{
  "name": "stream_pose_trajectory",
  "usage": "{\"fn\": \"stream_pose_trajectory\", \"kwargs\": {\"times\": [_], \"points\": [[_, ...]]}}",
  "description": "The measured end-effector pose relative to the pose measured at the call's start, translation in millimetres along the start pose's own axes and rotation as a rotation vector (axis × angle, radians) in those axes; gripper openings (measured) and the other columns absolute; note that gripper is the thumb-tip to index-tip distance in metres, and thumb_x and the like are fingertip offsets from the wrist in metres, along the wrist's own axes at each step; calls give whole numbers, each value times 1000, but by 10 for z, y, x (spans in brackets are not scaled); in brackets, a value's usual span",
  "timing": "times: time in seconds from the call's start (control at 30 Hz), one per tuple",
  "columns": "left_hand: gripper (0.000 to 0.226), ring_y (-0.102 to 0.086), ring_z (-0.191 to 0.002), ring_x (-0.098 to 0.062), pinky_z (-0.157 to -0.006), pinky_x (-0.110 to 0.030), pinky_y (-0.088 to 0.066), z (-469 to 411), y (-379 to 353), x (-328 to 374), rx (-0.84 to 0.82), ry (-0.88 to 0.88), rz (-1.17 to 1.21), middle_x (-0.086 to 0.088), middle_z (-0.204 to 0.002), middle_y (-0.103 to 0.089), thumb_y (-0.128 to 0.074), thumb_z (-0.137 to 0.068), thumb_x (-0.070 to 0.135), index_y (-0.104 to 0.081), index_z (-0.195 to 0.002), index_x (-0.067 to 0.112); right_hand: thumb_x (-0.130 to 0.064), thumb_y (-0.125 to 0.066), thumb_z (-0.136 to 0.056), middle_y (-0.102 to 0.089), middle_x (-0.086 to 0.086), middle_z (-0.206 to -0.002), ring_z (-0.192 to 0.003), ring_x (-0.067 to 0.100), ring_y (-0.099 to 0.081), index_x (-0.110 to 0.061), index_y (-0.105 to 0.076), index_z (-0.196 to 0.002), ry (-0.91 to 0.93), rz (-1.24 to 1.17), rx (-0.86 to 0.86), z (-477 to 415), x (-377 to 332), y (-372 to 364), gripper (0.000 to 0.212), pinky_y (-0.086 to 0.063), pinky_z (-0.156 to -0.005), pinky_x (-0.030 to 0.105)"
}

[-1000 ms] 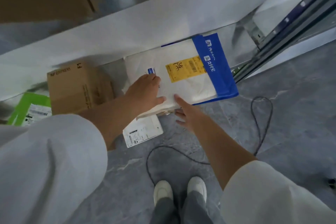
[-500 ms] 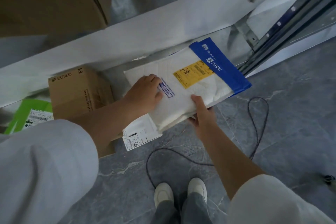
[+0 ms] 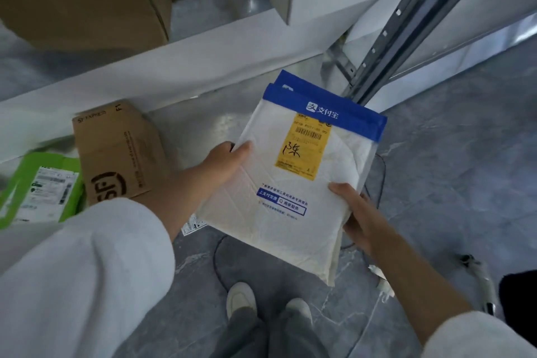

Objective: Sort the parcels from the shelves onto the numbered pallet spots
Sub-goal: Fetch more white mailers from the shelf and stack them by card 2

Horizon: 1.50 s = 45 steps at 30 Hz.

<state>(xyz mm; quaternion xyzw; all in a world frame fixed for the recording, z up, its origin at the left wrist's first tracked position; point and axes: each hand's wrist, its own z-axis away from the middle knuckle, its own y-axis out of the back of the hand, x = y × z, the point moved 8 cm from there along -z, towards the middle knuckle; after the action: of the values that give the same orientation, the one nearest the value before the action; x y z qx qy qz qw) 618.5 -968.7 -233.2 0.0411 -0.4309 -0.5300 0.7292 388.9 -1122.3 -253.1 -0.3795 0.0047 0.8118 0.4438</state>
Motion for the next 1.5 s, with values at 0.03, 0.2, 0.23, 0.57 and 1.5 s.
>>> {"fn": "stream_pose_trajectory", "kwargs": {"times": [0.03, 0.2, 0.23, 0.57, 1.5], "points": [[44, -62, -82, -23, -57, -27, -45, 117, -23, -10, 19, -12, 49, -10, -102, -65, -42, -98, 49, -58, -112, 10, -16, -69, -84, -68, 10, -121, -108, 32, -66, -17, -55, -129, -2, 17, 45, 56, 18, 40, 47, -52, -92, 55], [37, -66, -91, -30, -67, -32, -50, 633, -165, -157, 12, 26, 166, -14, -107, -66, -42, -100, 38, -54, -125, 13, -22, -70, -80, -71, 10, -113, -96, 32, -70, -17, -53, -126, -32, 162, 222, 360, 69, 94, 48, -58, -77, 51], [39, -65, -91, -28, -67, -31, -49, 767, -168, -208, 18, 48, 176, -12, -108, -66, -41, -100, 38, -52, -128, 13, -20, -68, -81, -71, 11, -112, -95, 31, -70, -17, -52, -125, -19, 162, 223, 457, 51, 70, 47, -59, -72, 47], [21, -65, -84, -23, -71, -32, -53, 2583, -57, -543, 197, 189, 583, -3, -93, -67, -46, -99, 26, -60, -107, 13, -9, -65, -81, -61, 12, -126, -106, 34, -64, -17, -35, -137, 55, 269, 25, 1821, -257, -208, 64, -58, -78, 49], [28, -63, -77, -25, -64, -35, -52, 8010, 2102, -3793, 1224, 335, 1035, -9, -88, -66, -47, -100, 28, -63, -92, 6, -39, -57, -94, -71, -14, -109, -92, 6, -70, -36, -57, -120, 218, 855, -796, 5475, 1897, -4780, 26, -58, -75, 28]]}}
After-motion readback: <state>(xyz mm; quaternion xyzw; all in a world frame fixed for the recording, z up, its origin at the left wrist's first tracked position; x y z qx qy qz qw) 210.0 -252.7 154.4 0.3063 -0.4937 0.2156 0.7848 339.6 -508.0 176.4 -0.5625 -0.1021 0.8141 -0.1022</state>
